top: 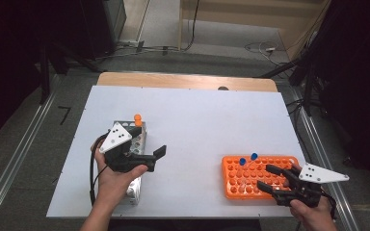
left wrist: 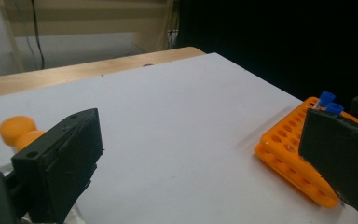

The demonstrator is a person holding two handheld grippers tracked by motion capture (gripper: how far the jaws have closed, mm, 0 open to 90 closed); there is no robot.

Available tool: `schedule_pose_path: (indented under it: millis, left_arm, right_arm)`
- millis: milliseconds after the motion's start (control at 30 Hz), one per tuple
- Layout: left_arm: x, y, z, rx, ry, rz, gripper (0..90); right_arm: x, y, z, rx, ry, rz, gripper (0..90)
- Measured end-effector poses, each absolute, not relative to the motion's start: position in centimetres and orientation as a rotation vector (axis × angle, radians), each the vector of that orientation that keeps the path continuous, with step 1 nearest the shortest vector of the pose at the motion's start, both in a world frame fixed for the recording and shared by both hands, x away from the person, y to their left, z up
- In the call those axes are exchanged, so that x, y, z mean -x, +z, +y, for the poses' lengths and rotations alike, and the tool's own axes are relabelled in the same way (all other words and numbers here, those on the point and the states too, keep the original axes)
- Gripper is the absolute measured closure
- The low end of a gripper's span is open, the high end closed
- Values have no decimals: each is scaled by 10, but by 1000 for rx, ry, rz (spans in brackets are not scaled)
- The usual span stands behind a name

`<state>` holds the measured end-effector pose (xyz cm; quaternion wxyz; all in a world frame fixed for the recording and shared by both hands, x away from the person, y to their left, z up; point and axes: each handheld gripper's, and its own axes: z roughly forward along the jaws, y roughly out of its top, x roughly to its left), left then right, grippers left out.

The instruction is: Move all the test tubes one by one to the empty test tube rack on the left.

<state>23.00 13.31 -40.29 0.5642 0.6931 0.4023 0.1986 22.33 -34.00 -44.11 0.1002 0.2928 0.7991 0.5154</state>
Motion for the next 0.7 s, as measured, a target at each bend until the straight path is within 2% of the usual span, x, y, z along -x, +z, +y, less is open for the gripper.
schedule_pose_path:
  millis: [133,300,700]
  left_arm:
    - [-230,-407,126,-1646,445,934,0]
    - [-230,-410,120,-1658,431,927,0]
    - [-230,-414,114,-1672,419,923,0]
  right_arm:
    - [-225,-451,-338,-848,1477,2432,350]
    - [-229,-462,-342,-864,1448,2488,462]
    - [-232,-478,-343,-838,1385,2570,610]
